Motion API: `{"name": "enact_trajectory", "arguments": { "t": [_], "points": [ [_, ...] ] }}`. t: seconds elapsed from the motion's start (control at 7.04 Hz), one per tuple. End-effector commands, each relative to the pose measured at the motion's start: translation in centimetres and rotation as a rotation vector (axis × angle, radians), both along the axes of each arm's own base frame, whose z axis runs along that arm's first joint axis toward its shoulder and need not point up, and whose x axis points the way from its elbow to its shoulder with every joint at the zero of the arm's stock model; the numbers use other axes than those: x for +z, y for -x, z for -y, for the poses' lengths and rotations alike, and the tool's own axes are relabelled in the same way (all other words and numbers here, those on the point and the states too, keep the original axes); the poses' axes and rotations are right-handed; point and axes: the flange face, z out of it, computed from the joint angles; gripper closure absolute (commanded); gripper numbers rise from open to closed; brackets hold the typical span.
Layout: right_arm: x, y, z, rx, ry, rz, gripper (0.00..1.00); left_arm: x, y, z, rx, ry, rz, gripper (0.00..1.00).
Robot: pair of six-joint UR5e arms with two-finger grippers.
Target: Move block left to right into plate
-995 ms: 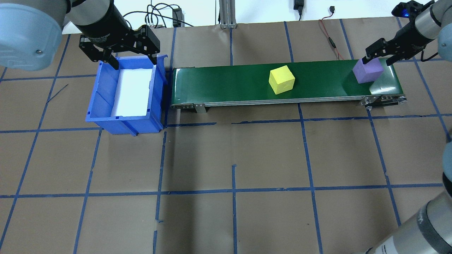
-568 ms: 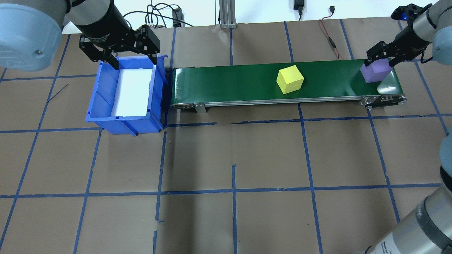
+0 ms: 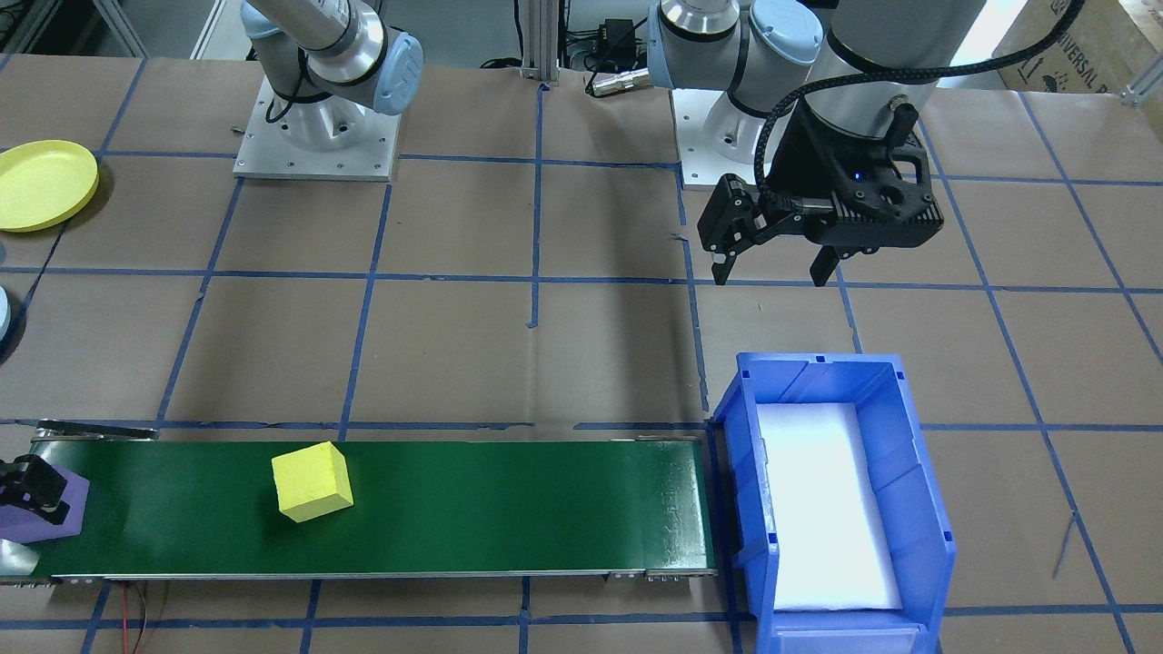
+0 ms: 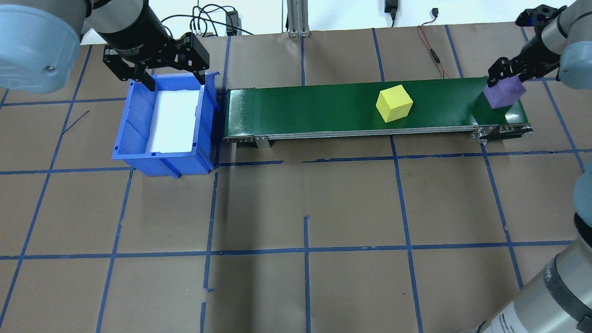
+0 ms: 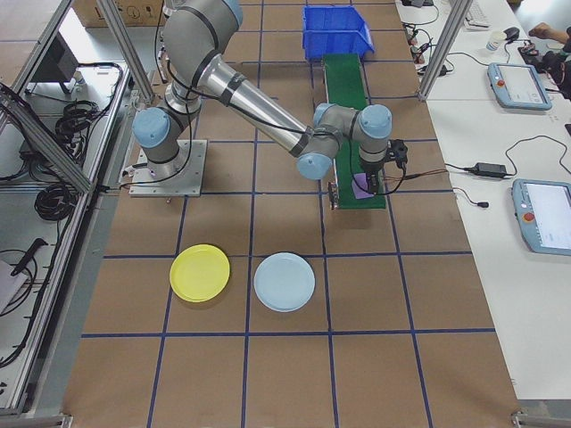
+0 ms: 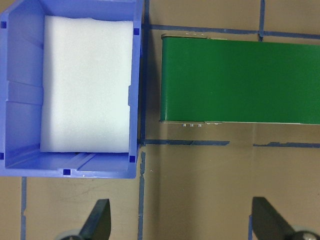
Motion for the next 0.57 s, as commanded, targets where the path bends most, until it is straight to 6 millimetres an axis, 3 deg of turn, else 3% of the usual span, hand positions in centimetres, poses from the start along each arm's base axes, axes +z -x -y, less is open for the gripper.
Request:
{"name": "enact_trajectory", "arguments": {
  "t": [0.0, 0.14, 0.28, 0.43],
  "points": [
    [2.1, 0.8, -1.4, 0.001, -0.034, -0.133, 0.73, 0.0, -0.1, 0.0, 0.001, 0.0, -0.001, 0.0],
    [4.1, 1.9, -2.6, -0.015, -0.05, -0.229, 0.73, 0.0, -0.1, 0.0, 0.001, 0.0, -0.001, 0.0],
    [4.1, 6.7, -4.3, -0.01, -0.076, -0.255, 0.74, 0.0, -0.1, 0.0, 0.001, 0.0, -0.001, 0.0],
    [4.4, 13.2, -6.8, 0.034, -0.048, -0.228, 0.74, 0.0, -0.1, 0.0, 0.001, 0.0, -0.001, 0.0]
  ]
}}
